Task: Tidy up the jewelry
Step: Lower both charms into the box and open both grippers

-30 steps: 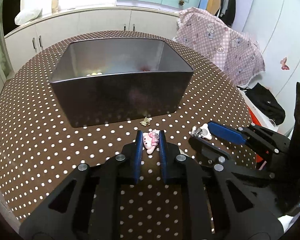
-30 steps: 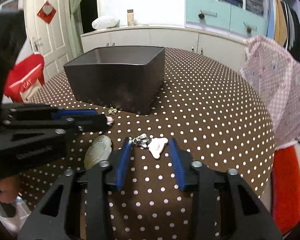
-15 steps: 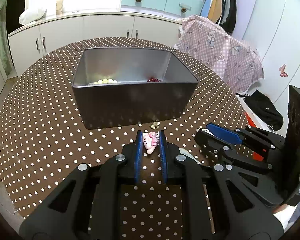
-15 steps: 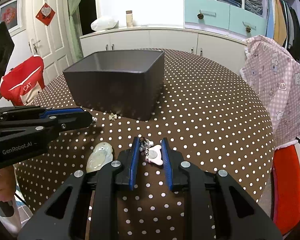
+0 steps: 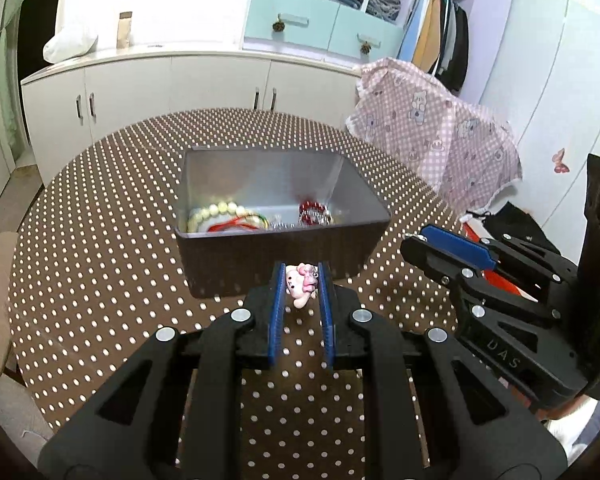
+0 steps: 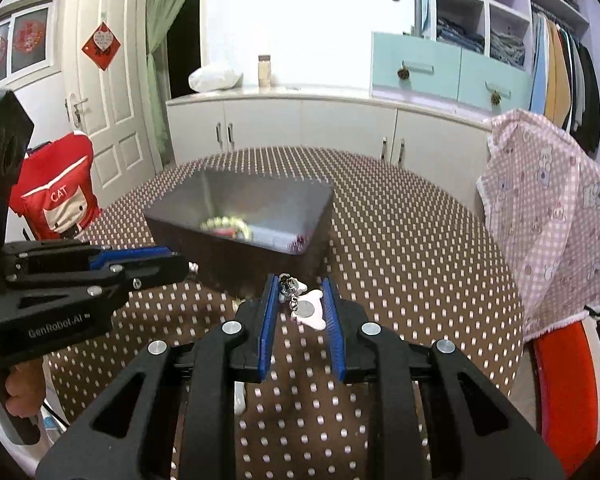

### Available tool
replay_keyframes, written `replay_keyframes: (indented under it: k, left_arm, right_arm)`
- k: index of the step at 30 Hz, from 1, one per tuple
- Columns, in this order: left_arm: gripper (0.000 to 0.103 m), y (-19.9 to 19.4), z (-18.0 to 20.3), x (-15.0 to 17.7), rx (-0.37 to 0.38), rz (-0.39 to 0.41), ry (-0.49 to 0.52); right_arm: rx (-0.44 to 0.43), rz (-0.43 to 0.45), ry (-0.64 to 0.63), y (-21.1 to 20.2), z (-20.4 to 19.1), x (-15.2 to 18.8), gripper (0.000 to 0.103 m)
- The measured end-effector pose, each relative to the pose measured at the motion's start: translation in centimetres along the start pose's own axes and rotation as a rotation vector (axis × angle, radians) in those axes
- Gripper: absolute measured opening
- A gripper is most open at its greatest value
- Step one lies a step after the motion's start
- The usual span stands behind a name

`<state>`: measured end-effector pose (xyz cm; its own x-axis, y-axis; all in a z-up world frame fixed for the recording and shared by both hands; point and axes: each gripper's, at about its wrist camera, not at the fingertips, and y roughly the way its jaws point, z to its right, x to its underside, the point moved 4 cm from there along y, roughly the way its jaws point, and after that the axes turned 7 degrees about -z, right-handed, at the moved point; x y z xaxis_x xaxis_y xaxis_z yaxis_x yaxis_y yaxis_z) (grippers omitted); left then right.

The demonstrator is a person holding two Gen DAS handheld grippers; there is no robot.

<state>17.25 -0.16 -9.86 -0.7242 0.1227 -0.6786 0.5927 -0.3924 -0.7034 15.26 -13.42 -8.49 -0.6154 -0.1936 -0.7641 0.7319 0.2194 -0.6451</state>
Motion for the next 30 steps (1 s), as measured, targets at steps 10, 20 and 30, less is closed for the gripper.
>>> replay_keyframes:
  k: [10,20,30]
  left_arm:
    - [0.017,-0.7,-1.5,-2.0,0.003,0.047,-0.031]
    - [0.017,-0.2,-1.5,-3.2,0.027,0.052,-0.025]
    - [0.018,0.2,-1.5,-3.7,-0.005,0.061,-0.022]
  right_arm:
    - [-0.033,0.031,-0.047,1.0,-1.4,-2.6,0.020]
    - [-0.047,0.018,-0.054,2.3,-1.7,-3.7,0.021]
    - [-0.043,0.007,-0.016,2.7,-0.6,-3.5,0.036]
